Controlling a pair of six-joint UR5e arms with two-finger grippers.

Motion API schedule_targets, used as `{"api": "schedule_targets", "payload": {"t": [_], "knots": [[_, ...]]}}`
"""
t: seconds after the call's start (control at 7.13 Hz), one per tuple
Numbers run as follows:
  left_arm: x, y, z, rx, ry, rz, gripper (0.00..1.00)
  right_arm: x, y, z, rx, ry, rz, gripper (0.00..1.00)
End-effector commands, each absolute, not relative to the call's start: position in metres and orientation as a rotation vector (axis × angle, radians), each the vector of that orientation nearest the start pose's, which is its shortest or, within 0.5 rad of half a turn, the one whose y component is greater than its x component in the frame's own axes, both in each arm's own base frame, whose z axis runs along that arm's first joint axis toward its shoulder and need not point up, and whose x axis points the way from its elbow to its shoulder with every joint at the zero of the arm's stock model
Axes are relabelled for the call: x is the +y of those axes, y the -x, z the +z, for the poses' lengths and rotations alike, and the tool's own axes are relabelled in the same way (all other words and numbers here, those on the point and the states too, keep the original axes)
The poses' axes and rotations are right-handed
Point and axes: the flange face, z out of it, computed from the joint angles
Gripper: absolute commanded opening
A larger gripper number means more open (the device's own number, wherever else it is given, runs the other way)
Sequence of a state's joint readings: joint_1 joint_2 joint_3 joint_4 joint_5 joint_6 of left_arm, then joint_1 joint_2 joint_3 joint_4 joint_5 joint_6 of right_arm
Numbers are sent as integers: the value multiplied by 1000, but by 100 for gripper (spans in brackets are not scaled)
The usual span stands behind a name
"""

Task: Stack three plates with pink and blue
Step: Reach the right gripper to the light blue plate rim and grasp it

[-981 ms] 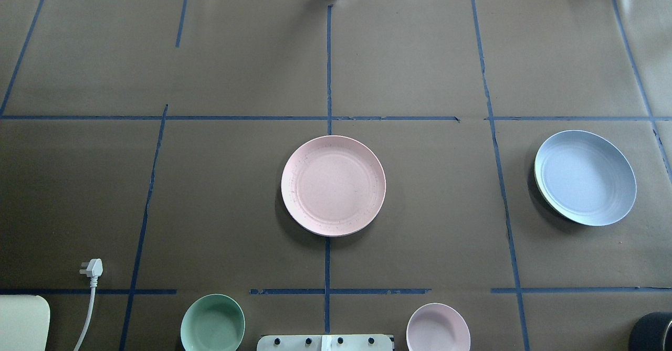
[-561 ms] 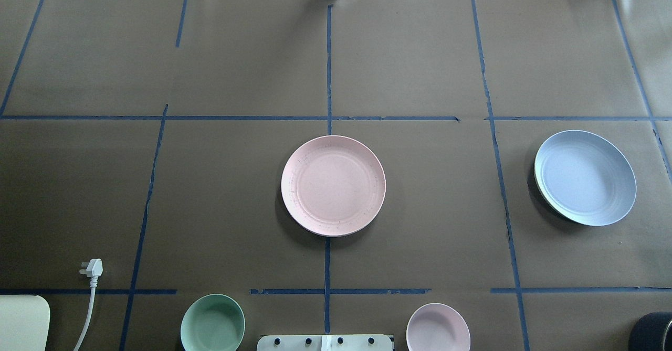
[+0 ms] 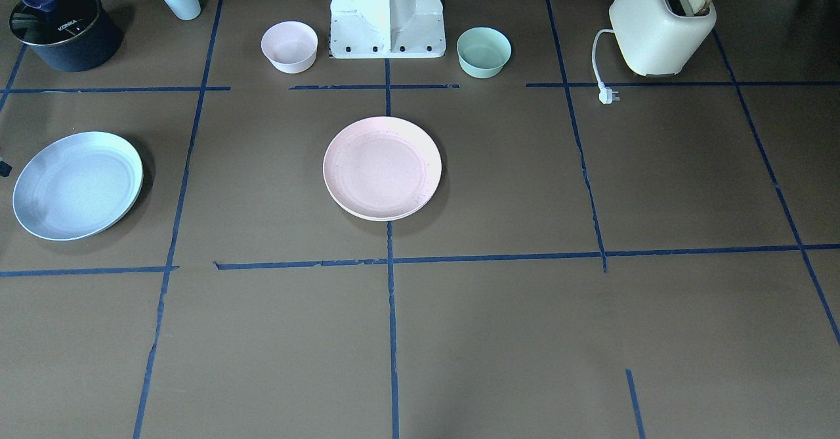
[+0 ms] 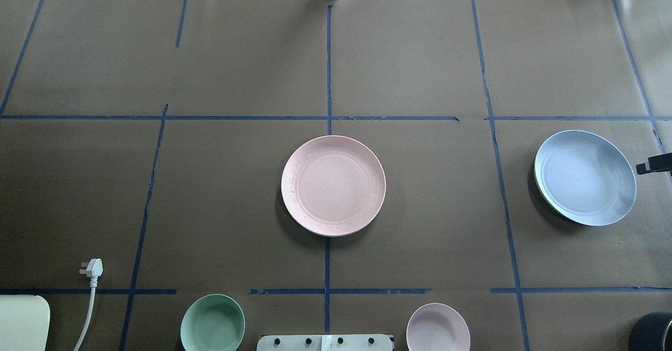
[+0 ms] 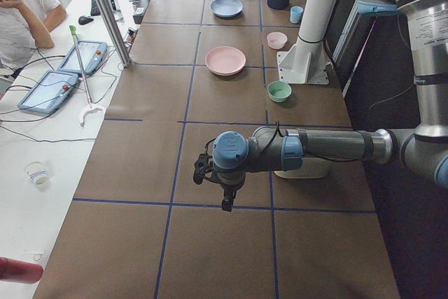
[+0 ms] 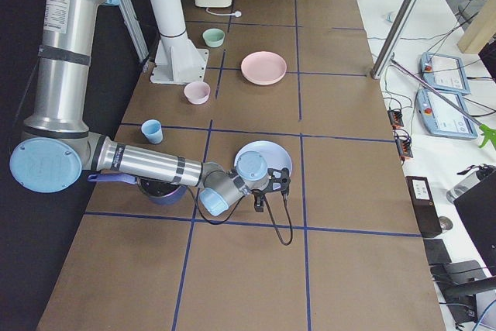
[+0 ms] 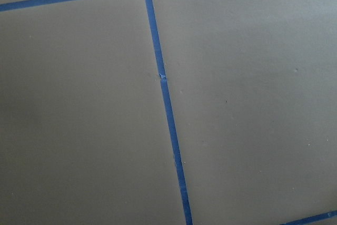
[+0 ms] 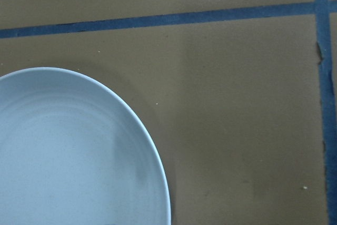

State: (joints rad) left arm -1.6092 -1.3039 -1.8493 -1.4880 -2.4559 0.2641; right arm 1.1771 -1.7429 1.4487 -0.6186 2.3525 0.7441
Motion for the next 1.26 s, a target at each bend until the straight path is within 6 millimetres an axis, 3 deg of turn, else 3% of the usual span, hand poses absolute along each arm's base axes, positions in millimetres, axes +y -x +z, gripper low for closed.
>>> {"api": "schedule_targets", "payload": {"t": [0.0, 0.14, 0.28, 0.42, 0.84, 1.12], "knots": [[-371, 71, 637, 886, -69, 181, 100, -419, 140, 688, -957, -120, 33, 100], [-371, 71, 636, 886, -71, 180, 100, -417, 147, 692, -943, -118, 24, 96], [-371, 71, 636, 885, -72, 181, 100, -417, 148, 692, -946, -112, 27, 34], [-371, 71, 637, 886, -71, 182, 100, -418, 148, 689, -951, -122, 20, 2], [-370, 71, 638, 886, -70, 183, 100, -419, 148, 684, -955, -129, 20, 0], [-370, 71, 637, 886, -72, 184, 100, -421, 149, 665, -983, -157, 4, 0]]}}
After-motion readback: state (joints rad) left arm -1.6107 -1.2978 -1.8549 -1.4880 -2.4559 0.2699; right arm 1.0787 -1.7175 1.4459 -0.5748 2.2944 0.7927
